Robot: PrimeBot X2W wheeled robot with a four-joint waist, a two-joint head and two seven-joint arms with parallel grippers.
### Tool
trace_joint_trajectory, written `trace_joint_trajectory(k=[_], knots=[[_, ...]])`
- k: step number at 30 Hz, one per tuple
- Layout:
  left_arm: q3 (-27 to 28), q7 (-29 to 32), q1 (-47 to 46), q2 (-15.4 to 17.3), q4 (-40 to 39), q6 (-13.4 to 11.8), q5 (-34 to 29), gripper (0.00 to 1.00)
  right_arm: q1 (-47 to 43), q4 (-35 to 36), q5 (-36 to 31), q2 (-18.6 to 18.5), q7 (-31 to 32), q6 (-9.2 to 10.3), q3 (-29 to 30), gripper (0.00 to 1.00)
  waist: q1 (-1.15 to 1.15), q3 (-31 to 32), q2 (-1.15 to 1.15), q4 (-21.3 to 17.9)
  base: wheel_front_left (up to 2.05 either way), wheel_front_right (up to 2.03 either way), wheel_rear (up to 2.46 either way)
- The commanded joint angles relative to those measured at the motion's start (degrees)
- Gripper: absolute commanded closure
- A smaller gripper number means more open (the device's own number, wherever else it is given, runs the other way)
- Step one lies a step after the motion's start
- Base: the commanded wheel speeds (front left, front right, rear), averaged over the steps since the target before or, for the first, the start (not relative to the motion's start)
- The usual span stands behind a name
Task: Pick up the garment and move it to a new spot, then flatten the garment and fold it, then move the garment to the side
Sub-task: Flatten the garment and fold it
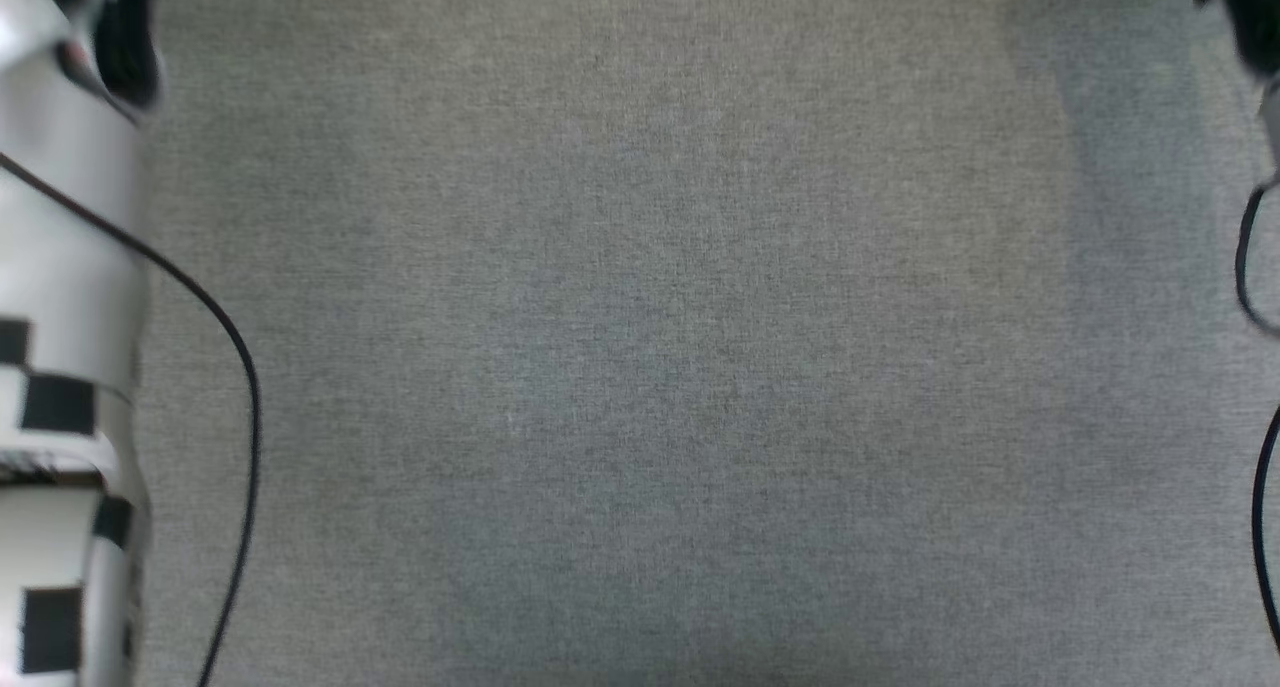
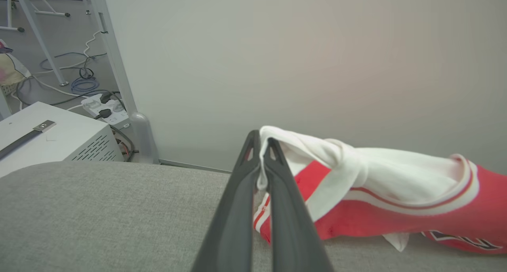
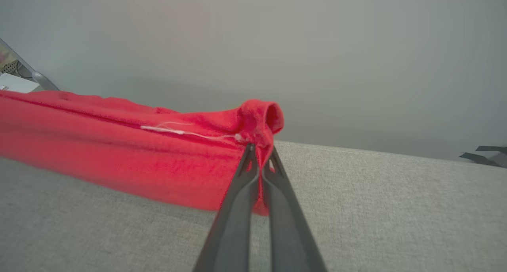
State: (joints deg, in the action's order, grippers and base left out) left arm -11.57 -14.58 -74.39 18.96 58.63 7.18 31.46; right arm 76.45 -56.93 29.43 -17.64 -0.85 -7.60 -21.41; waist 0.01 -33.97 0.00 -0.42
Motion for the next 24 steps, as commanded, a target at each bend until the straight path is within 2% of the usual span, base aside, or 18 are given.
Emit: trace_joint_trajectory(k=[1, 8, 14, 20, 24], knots=[[0.02, -0.37, 3.47, -0.16, -0.87, 0.16, 0.92, 1.00, -3.14, 0.71, 1.48, -1.69, -0.72, 0.11, -0.79, 1.00, -0.01, 5.00, 0.00, 1.55, 0.00, 0.00, 0.00], [-1.31, -0.40, 23.11, -0.19, -10.85, 0.29, 3.99, 1.00, -19.17, 6.55, 7.29, -4.82, -4.37, 0.11, -5.45, 1.00, -0.01, 13.66, 0.00, 2.29, 0.00, 0.00, 0.00], [-1.20, -0.40, 37.81, 0.00, -17.40, 0.04, 4.93, 1.00, -31.50, 11.49, 10.27, -6.61, -6.28, 0.11, -6.90, 1.00, -0.01, 21.18, 0.00, 2.65, 0.00, 0.00, 0.00], [-0.96, 0.85, 52.45, 0.80, -24.97, -3.01, 5.87, 1.00, -43.11, 16.47, 11.33, -7.44, -6.57, 0.11, -6.73, 1.00, -0.01, 27.06, 0.00, 2.19, 0.00, 0.00, 0.00], [-0.45, 3.37, 61.85, 2.17, -32.40, -6.16, 6.57, 1.00, -49.79, 20.01, 10.78, -7.86, -6.50, 0.11, -5.24, 1.00, -0.01, 29.80, 0.00, 2.13, 0.00, 0.00, 0.00]])
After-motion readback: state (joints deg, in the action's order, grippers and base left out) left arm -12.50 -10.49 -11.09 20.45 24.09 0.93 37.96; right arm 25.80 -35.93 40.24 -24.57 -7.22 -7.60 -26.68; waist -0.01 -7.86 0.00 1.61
